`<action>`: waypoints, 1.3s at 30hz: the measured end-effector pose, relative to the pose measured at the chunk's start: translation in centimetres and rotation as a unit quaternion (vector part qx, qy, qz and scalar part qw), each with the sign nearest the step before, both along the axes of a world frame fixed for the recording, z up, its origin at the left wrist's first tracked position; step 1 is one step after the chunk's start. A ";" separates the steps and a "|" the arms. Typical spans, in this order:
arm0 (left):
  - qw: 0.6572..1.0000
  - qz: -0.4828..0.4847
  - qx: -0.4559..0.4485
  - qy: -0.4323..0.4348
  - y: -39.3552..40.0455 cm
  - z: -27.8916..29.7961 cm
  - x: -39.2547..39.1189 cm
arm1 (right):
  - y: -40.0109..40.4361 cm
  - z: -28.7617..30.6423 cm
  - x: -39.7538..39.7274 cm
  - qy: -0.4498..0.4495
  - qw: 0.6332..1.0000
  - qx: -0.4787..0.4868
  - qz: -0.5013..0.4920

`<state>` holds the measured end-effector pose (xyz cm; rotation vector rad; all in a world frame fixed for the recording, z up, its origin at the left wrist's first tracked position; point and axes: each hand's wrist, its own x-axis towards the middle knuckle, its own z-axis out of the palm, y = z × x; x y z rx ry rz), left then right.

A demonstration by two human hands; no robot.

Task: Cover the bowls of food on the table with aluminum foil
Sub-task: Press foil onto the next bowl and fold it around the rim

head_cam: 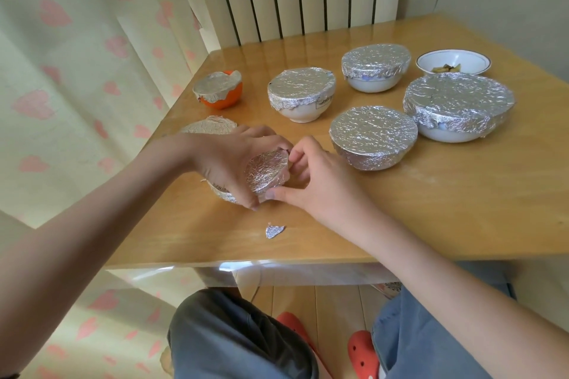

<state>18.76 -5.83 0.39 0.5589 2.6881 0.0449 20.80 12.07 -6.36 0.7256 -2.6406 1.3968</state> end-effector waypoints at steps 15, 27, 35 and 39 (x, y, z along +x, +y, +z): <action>0.999 0.008 0.025 -0.037 0.0 0.1 0.0 | 1.3 1.0 -2.2 -0.006 1.000 -0.012 0.027; 0.999 -0.001 0.024 -0.030 0.0 0.1 0.0 | 1.2 1.6 -2.0 0.075 0.994 0.063 0.041; 0.999 -0.012 0.039 -0.026 0.0 0.1 0.0 | 1.3 2.7 -1.9 0.164 0.972 0.144 0.083; 0.998 -0.003 0.047 -0.037 0.2 0.2 0.3 | 1.6 0.9 -1.7 0.170 0.978 0.073 0.098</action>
